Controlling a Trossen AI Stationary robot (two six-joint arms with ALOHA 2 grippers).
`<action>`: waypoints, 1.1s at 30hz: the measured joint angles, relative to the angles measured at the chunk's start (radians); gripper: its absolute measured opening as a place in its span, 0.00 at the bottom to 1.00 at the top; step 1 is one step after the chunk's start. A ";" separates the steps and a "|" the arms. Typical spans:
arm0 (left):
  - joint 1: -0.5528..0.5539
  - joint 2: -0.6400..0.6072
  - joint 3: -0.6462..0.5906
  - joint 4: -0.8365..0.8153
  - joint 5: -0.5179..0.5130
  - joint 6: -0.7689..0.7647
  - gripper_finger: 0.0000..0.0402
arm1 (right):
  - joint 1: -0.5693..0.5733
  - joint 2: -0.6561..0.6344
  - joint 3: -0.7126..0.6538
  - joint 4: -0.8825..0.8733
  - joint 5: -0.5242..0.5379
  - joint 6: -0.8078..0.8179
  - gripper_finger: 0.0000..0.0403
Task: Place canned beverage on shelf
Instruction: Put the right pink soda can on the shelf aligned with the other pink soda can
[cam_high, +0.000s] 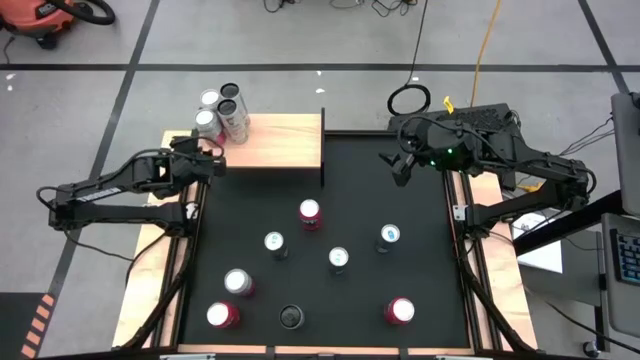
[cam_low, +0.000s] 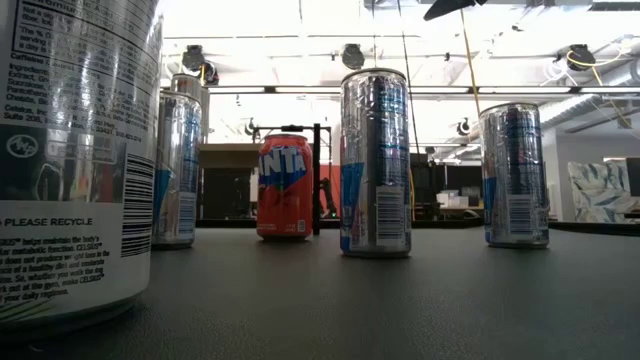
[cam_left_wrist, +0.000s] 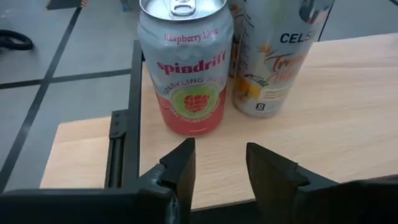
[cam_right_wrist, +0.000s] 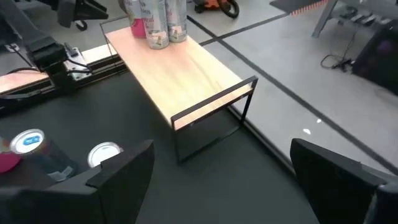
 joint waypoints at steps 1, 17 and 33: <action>0.000 0.001 0.004 0.000 0.013 0.015 0.34 | -0.005 0.000 0.000 0.006 0.000 -0.010 0.87; 0.000 -0.031 0.008 0.112 -0.005 0.310 0.33 | -0.013 0.000 0.000 0.015 -0.084 -0.012 0.87; 0.106 -0.037 -0.115 0.175 -0.088 0.245 0.33 | -0.013 0.000 0.000 0.014 -0.084 -0.012 0.87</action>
